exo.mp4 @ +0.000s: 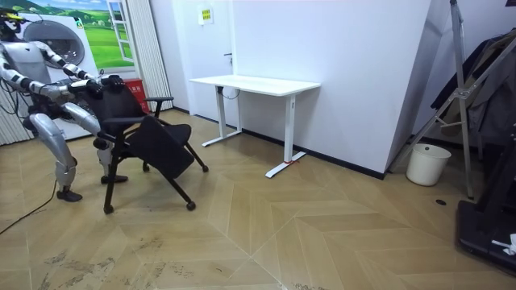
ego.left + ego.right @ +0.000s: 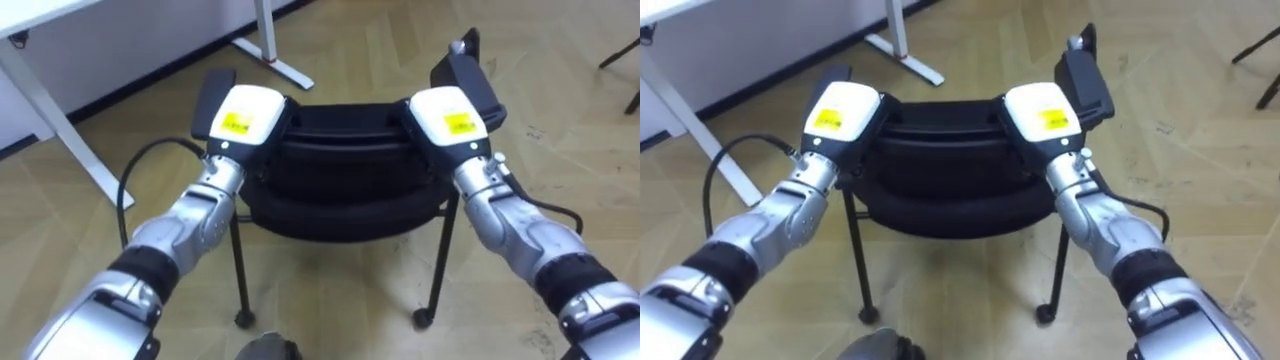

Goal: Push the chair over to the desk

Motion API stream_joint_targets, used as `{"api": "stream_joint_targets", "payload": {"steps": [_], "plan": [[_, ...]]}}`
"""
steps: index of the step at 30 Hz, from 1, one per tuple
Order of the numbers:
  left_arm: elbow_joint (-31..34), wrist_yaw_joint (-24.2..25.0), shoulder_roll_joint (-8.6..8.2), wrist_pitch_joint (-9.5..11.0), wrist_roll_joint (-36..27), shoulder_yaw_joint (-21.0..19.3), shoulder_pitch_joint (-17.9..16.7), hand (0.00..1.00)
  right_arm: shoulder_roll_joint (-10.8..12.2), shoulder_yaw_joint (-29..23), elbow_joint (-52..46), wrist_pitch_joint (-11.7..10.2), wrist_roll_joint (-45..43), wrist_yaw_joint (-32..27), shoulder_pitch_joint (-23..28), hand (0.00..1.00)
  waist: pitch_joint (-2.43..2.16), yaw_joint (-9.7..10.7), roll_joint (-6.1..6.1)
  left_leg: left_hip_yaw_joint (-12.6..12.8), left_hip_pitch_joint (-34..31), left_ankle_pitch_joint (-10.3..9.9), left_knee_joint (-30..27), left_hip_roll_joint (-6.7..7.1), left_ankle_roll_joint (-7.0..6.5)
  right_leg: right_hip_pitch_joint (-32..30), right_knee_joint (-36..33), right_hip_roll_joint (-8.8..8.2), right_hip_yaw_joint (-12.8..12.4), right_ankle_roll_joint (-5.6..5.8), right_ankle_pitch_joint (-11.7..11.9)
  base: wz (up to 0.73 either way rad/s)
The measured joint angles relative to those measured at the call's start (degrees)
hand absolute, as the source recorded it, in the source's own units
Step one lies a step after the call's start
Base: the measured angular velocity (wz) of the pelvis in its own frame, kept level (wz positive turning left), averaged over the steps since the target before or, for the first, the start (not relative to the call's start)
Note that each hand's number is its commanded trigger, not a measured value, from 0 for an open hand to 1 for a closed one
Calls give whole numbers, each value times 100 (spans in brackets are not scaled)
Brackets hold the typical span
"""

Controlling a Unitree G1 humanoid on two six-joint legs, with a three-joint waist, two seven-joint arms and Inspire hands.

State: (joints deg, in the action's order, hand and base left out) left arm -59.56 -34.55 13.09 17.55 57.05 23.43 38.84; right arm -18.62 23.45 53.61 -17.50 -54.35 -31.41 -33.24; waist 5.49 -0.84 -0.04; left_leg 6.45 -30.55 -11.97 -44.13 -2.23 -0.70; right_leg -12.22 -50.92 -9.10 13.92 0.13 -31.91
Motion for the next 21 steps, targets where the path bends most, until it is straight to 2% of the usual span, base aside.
{"api": "stream_joint_targets", "payload": {"steps": [1,5,7,8,9,10,11,12,13,14,15,16,17,19,20,21], "plan": [[6,7,32,-8,-17,58,102,100,2,-4,29,25,5,-86,-46,100,23,-19,-68,101,-10,45,52,-2,-75,-57,-2,-55,-45,42,-3,-7],[56,12,46,-32,-33,127,178,100,-2,3,42,96,17,-276,-44,100,9,-130,-101,183,-24,112,-3,54,-211,-61,12,-214,-62,188,-47,-16],[102,11,73,-34,-33,157,178,100,0,3,43,101,21,-316,-35,100,-39,-139,-185,221,4,40,-1,202,-315,-13,9,-541,102,309,-109,-11],[115,15,79,-34,-33,158,178,100,1,3,43,107,23,-324,-34,100,-44,-149,-198,220,25,6,-8,244,-367,21,8,-614,144,321,-104,-20],[136,21,86,-34,-33,159,180,100,-1,3,54,111,21,-361,-37,100,-70,-192,-242,195,53,-92,-15,374,-499,28,-37,-760,200,375,-44,-33],[133,-1,112,-28,-50,156,214,100,4,7,61,118,6,-371,-96,100,-41,-256,-283,107,79,-172,-68,533,-620,-93,-414,-854,175,407,88,-44],[103,-24,121,-27,-62,152,234,100,25,13,88,133,-14,-364,-144,100,-16,-278,-281,66,93,-198,-125,583,-663,-207,-747,-909,129,315,233,-42],[48,-58,137,-22,-75,136,248,100,113,13,179,186,-48,-361,-226,100,34,-287,-208,-72,114,-315,-312,609,-669,-508,-1389,-925,-52,211,701,-20],[-7,-96,164,21,-73,137,274,100,142,13,185,213,-45,-359,-234,100,51,-295,-198,-171,100,-438,-471,612,-649,-878,-1925,-838,-319,166,1238,0],[-21,-131,185,34,-72,138,300,100,169,13,185,213,-8,-362,-237,100,73,-286,-155,-304,57,-516,-603,600,-617,-1154,-2293,-690,-524,173,1616,12],[-30,-140,203,37,-73,147,319,100,177,24,184,217,28,-365,-244,100,74,-277,-120,-382,8,-561,-671,590,-598,-1289,-2390,-643,-567,216,1674,12],[-94,-193,211,38,-98,162,402,100,177,35,184,228,46,-373,-303,100,109,-262,-60,-553,-46,-592,-785,588,-561,-1535,-2404,-474,-593,235,1616,9],[-135,-233,213,33,-125,189,440,100,188,59,185,260,49,-373,-330,100,125,-261,-23,-645,-69,-602,-824,586,-545,-1653,-2338,-420,-585,234,1557,17],[-235,-322,209,-4,-200,228,467,100,240,72,172,323,8,-377,-357,100,80,-202,-1,-848,-126,-660,-891,583,-439,-1973,-1547,-321,-510,253,1468,36],[-235,-331,217,-16,-246,262,467,100,239,74,168,323,-2,-388,-357,100,95,-156,54,-904,-138,-681,-919,573,-401,-1978,-1218,-296,-498,263,1461,44],[-242,-351,236,-45,-369,362,466,100,240,121,172,340,3,-406,-373,100,78,-126,36,-970,-146,-726,-973,578,-319,-1953,-456,-262,-532,289,1442,32]]}}
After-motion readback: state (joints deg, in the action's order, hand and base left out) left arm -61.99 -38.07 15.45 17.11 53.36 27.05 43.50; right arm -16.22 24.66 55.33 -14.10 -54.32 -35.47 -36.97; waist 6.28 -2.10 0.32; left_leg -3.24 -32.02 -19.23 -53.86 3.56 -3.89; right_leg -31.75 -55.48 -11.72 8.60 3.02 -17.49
